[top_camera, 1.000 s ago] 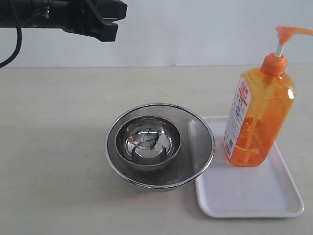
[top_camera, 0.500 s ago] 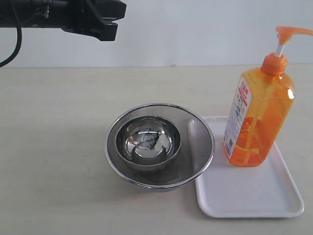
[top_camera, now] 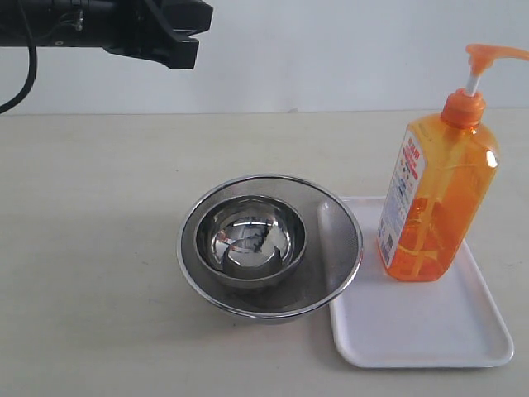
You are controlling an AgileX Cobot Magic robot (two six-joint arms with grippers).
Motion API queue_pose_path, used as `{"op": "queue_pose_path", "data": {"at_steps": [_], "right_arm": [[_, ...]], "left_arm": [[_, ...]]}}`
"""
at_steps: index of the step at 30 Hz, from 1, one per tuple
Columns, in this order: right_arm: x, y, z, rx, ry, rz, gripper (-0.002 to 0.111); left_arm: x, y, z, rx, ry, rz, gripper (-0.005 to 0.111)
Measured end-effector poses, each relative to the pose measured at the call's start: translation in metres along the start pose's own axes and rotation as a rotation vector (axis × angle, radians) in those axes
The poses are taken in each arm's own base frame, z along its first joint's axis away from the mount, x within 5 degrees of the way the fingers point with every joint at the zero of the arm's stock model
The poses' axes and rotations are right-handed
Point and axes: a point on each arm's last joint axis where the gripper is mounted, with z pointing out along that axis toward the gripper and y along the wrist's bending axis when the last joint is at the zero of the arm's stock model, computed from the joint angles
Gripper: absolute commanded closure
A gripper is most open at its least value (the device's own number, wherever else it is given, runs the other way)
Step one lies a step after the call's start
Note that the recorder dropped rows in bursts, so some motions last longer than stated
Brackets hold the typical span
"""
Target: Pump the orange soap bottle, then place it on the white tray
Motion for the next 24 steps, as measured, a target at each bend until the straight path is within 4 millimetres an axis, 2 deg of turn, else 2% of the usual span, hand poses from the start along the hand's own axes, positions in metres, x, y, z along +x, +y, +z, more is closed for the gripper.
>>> {"op": "queue_pose_path", "data": {"at_steps": [24], "right_arm": [[0.0000, 0.0001, 0.0000, -0.001, 0.000, 0.004, 0.108]], "left_arm": [[0.0002, 0.0018, 0.0000, -0.020, 0.002, 0.003, 0.102]]}}
